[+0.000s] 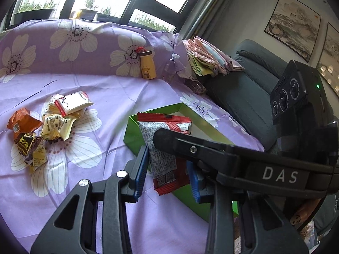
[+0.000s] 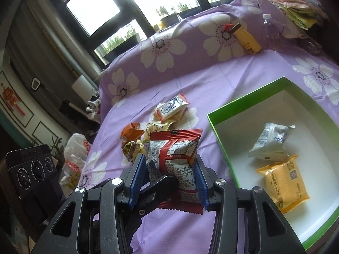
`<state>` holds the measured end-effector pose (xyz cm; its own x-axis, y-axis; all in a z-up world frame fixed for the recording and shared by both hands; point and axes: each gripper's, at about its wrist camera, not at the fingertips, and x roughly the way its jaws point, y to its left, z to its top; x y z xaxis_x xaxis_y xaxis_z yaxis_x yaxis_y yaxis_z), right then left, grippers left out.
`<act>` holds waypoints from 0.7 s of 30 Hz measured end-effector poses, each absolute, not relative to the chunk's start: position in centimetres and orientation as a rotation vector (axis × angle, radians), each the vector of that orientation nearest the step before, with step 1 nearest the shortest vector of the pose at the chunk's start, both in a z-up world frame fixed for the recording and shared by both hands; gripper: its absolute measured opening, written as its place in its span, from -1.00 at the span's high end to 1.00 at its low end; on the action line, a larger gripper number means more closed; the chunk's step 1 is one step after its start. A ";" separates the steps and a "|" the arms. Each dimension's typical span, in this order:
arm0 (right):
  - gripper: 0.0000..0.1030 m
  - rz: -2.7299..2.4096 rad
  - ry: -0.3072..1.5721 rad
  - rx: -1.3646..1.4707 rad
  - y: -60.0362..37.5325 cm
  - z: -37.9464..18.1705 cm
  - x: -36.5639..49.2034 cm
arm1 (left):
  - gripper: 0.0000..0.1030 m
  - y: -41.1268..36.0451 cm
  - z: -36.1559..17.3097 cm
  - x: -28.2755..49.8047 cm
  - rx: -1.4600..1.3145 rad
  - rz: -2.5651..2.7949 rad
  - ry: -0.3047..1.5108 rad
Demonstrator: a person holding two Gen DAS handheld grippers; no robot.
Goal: Organize snacks
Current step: 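Carry the red-and-white packet with the right gripper over the green box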
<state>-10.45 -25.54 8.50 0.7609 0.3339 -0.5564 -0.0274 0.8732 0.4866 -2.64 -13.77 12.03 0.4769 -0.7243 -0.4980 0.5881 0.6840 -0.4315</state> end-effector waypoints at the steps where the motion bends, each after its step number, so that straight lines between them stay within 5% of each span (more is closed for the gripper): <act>1: 0.09 0.196 0.678 0.485 -26.0 8.5 -10.5 | 0.34 -14.3 12.1 -2.6 -0.208 -0.817 0.709; 21: 0.09 0.049 0.657 0.612 -34.5 7.6 -12.1 | 0.34 -23.4 12.1 -2.0 -0.114 -0.920 0.752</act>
